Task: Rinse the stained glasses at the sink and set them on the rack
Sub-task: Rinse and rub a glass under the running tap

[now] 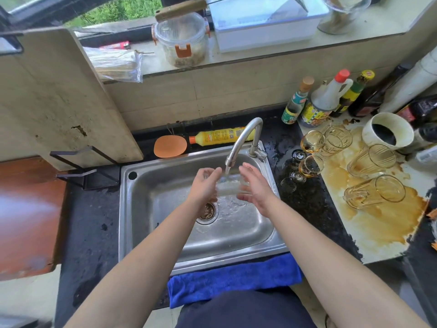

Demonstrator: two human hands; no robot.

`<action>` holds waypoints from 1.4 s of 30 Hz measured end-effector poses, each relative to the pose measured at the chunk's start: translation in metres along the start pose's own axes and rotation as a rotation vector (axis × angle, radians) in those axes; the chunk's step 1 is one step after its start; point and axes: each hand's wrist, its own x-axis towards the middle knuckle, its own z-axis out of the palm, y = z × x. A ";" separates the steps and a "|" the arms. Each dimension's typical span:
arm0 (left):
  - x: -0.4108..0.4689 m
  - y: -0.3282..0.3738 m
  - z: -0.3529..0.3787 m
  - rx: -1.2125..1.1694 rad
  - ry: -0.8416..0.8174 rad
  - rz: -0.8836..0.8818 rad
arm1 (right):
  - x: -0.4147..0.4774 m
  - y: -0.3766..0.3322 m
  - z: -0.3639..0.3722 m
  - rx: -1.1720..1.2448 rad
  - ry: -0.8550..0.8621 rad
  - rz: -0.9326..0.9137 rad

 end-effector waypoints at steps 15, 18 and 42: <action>-0.004 0.003 0.004 0.050 -0.074 -0.004 | -0.001 -0.007 -0.011 0.070 -0.030 0.090; -0.010 0.006 0.008 0.081 -0.159 0.075 | -0.001 -0.008 -0.021 0.146 -0.002 0.163; -0.008 0.007 0.014 0.030 0.087 0.213 | 0.018 0.011 0.005 0.271 -0.014 0.429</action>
